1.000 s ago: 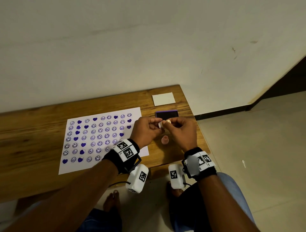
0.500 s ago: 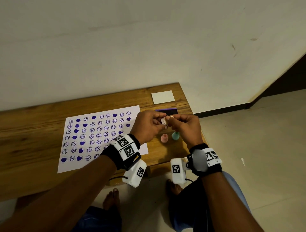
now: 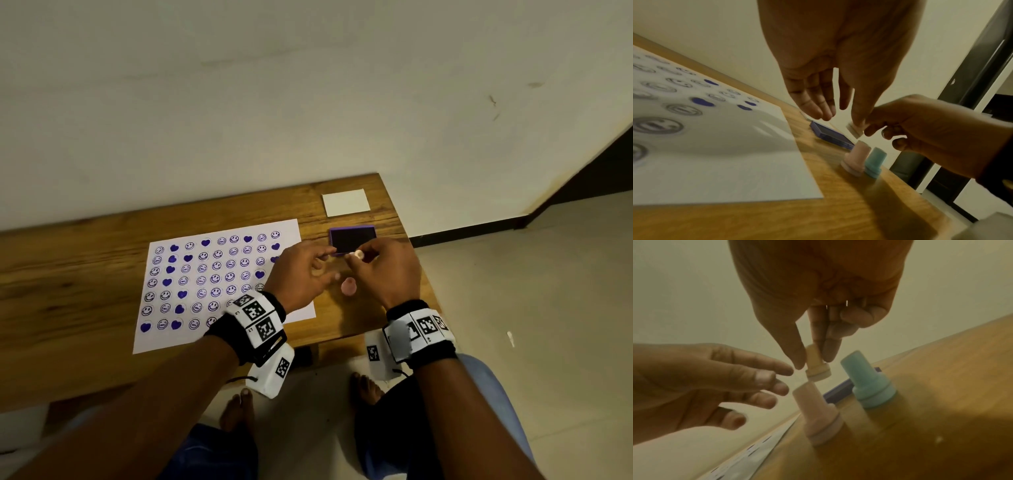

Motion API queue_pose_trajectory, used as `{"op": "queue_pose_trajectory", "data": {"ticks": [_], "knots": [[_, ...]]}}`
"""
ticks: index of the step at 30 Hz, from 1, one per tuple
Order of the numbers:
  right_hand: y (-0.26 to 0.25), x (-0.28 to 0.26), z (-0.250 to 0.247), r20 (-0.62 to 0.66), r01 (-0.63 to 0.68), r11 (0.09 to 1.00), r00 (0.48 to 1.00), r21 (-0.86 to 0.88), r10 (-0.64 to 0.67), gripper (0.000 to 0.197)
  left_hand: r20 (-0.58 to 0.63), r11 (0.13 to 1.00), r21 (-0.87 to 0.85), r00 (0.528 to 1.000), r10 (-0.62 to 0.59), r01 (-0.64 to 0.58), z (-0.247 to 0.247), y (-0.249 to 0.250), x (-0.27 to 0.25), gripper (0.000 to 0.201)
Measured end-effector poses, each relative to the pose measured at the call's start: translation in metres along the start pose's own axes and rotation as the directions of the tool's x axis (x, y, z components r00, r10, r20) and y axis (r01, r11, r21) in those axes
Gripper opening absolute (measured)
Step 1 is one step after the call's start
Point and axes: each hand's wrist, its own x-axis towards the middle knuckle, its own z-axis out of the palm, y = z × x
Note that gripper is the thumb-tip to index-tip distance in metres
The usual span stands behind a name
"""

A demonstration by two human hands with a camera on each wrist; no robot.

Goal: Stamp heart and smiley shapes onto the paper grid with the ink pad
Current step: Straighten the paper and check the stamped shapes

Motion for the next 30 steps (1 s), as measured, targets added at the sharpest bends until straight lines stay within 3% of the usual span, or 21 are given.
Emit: {"op": "queue_pose_trajectory", "data": {"ticks": [6,12,15,17,19,23,26,30], "knots": [[0.000,0.004,0.007,0.002,-0.043,0.974,0.999,-0.220,0.044,0.019,-0.108,0.963,0.206,0.982,-0.155,0.174,-0.042,-0.055,-0.023,0.035],[-0.004,0.003,0.011,0.027,-0.048,0.954,0.998,-0.295,0.059,0.021,-0.027,0.845,0.455,0.953,-0.303,0.282,-0.074,-0.097,-0.042,0.068],[-0.005,0.003,0.008,0.029,-0.041,0.947,0.998,-0.318,0.053,0.037,0.012,0.806,0.494,0.925,-0.380,0.325,-0.077,-0.104,-0.046,0.080],[-0.015,0.003,0.005,-0.008,0.005,0.952,1.000,-0.307,-0.007,0.048,0.033,0.797,0.497,0.911,-0.411,0.341,-0.078,-0.107,-0.047,0.082],[-0.033,0.002,0.007,-0.005,0.099,0.965,0.995,-0.243,-0.104,0.044,0.042,0.805,0.480,0.907,-0.419,0.349,-0.080,-0.107,-0.045,0.083],[-0.070,0.004,0.032,0.155,0.205,0.970,0.971,-0.132,-0.184,0.040,0.045,0.817,0.466,0.913,-0.405,0.339,-0.083,-0.102,-0.039,0.083],[-0.084,0.015,0.058,0.376,0.207,0.939,0.922,-0.273,-0.094,0.052,0.053,0.812,0.464,0.904,-0.424,0.354,-0.083,-0.098,-0.037,0.082],[-0.087,0.024,0.072,0.441,0.131,0.928,0.897,-0.349,0.040,0.058,0.058,0.814,0.461,0.903,-0.426,0.354,-0.085,-0.096,-0.036,0.083]]}}
